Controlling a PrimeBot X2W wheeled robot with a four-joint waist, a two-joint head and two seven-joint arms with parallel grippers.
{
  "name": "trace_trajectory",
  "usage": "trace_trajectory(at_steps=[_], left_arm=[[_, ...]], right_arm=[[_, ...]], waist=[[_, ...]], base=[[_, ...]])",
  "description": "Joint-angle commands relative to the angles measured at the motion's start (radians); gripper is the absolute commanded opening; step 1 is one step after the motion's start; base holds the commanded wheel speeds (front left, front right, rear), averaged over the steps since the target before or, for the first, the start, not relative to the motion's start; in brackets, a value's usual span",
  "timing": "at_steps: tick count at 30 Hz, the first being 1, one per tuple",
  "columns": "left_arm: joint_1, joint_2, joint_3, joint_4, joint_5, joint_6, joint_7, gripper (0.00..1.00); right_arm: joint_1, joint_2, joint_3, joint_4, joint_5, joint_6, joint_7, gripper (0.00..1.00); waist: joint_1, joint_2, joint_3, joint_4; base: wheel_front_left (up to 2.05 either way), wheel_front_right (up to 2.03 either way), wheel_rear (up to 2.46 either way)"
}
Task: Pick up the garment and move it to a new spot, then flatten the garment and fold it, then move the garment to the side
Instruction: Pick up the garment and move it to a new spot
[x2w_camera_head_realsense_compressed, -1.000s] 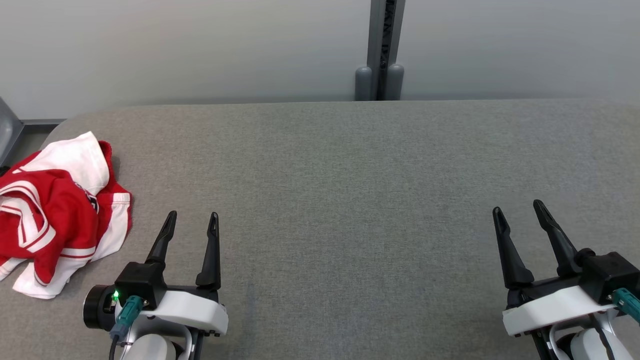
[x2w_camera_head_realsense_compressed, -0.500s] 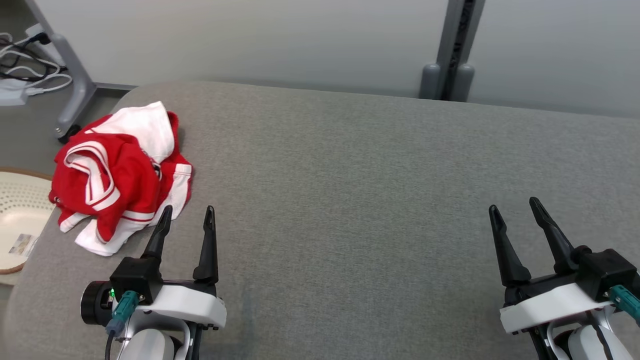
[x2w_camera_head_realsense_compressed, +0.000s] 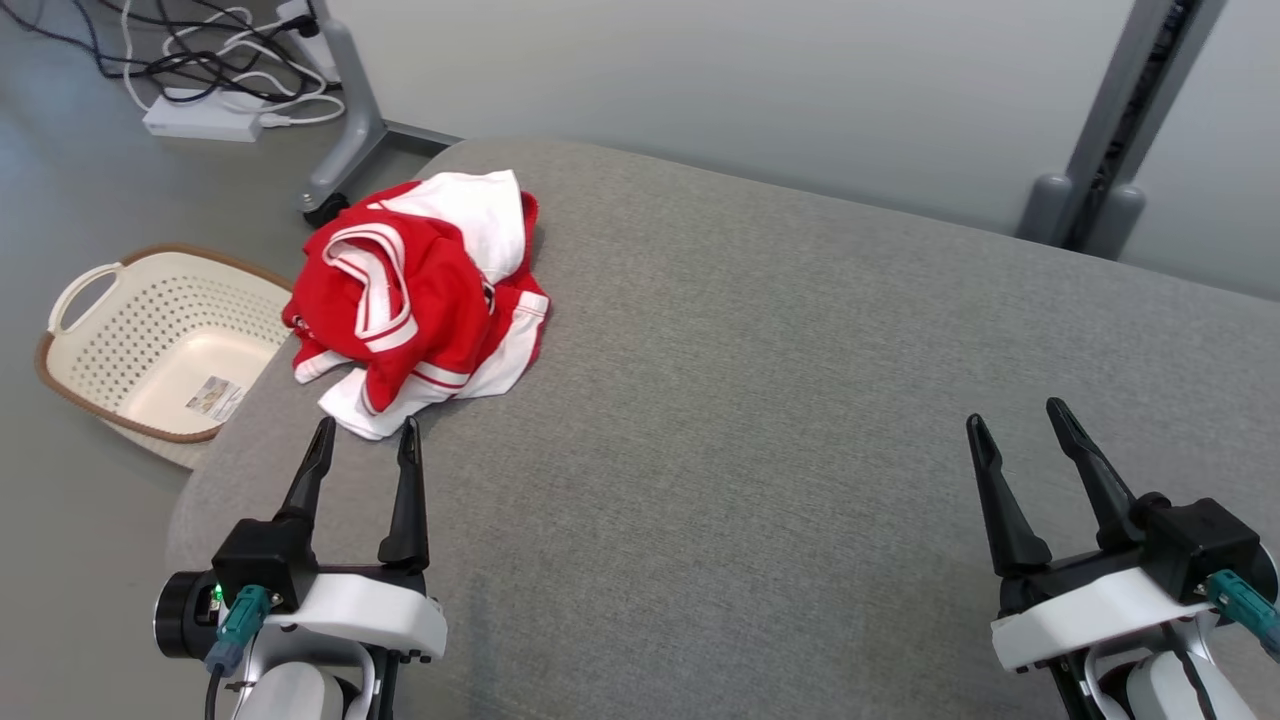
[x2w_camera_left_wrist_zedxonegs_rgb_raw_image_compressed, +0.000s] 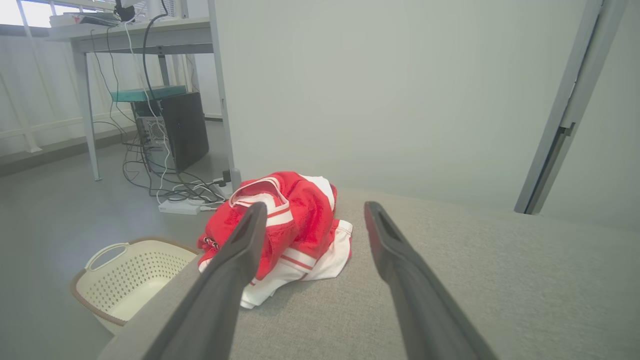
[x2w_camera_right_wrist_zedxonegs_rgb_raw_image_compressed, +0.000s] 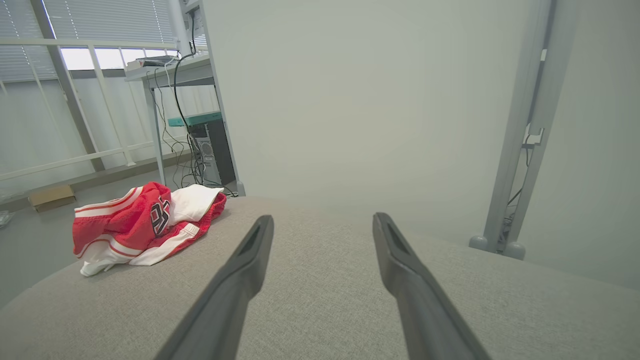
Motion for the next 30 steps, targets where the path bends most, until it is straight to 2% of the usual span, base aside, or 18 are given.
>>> trace_trajectory(at_steps=[1,10,23,30], left_arm=[[0.008,0.004,0.006,0.000,-0.005,0.003,-0.001,1.00],[0.008,0.004,0.018,0.000,-0.011,-0.001,-0.001,1.00],[0.010,0.004,0.022,-0.001,-0.028,-0.003,-0.001,1.00],[-0.041,0.018,0.039,0.010,-0.002,-0.045,-0.001,1.00]], right_arm=[[0.003,-0.002,0.003,-0.001,0.001,0.002,-0.005,1.00],[-0.002,0.002,0.020,0.007,0.006,0.002,-0.005,1.00],[-0.005,0.000,0.039,0.016,0.012,0.002,-0.005,1.00],[0.002,-0.004,0.047,0.013,0.015,0.002,-0.005,1.00]], waist=[[-0.0001,-0.0001,-0.004,0.037],[-0.0001,-0.0001,-0.008,0.107],[-0.0001,-0.0001,-0.016,0.105],[-0.0001,-0.0001,-0.015,0.102]], base=[[0.00,0.00,0.00],[0.00,0.00,0.00],[0.00,0.00,0.00],[0.00,0.00,0.00]])
